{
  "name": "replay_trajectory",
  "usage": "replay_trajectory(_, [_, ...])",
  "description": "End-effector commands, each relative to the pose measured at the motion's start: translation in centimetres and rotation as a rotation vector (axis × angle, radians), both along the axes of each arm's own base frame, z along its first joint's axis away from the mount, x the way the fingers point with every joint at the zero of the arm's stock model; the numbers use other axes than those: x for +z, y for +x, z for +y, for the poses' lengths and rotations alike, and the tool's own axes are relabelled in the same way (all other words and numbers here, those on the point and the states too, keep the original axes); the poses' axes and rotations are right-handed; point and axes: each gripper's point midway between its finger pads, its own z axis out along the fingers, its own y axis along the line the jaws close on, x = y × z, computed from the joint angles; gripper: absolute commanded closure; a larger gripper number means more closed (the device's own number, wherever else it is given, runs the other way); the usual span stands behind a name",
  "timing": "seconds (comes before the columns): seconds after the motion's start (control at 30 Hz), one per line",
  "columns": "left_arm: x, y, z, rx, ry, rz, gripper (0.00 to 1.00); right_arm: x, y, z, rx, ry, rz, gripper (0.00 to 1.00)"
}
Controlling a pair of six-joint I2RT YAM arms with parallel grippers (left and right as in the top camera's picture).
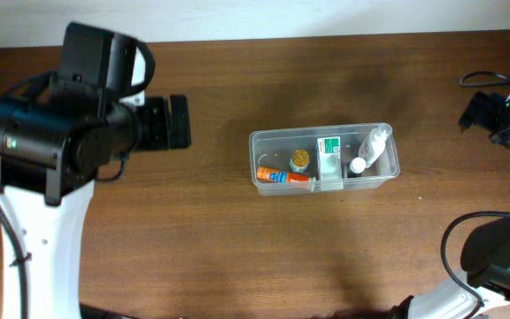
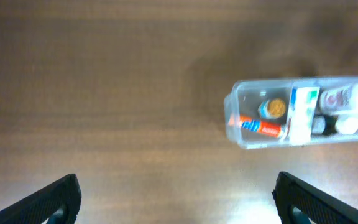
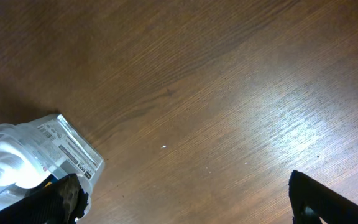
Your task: Pack container
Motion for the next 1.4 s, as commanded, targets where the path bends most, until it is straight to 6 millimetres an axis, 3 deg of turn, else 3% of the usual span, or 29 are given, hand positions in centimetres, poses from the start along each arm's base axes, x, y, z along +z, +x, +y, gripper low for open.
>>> replay_trajectory(0.0, [-1.2, -1.7, 0.4, 0.009, 0.001, 0.043, 0.01, 0.2, -0.2, -0.4, -0.013, -0.012, -0.001, 0.02])
replay_trajectory(0.27, [-1.3, -9.3, 2.5, 0.067, -0.068, 0.012, 0.01, 0.2, -0.2, -0.4, -0.013, -0.012, -0.001, 0.02])
replay_trajectory(0.43, [0.6, -12.9, 3.6, 0.062, -0.108, -0.105, 0.01, 0.2, -0.2, -0.4, -0.013, -0.012, -0.001, 0.02])
replay_trajectory(0.63, [1.8, -15.0, 4.7, 0.04, -0.094, -0.194, 0.01, 0.2, -0.2, -0.4, -0.013, -0.012, -0.001, 0.02])
replay_trajectory(0.8, [0.2, -14.0, 5.8, -0.014, 0.061, -0.196, 0.01, 0.2, -0.2, -0.4, -0.013, -0.012, -0.001, 0.02])
replay_trajectory(1.03, [-3.2, -7.8, 4.7, -0.165, 0.195, -0.394, 0.01, 0.2, -0.2, -0.4, -0.013, -0.012, -0.001, 0.02])
replay_trajectory(1.27, [-11.1, -6.5, 6.8, -0.056, 0.163, -0.6, 0.01, 0.2, -0.2, -0.4, -0.013, -0.012, -0.001, 0.02])
replay_trajectory(1.37, [-13.2, -6.5, 7.7, -0.014, 0.165, -0.67, 0.01, 0.2, -0.2, -0.4, -0.013, -0.012, -0.001, 0.02])
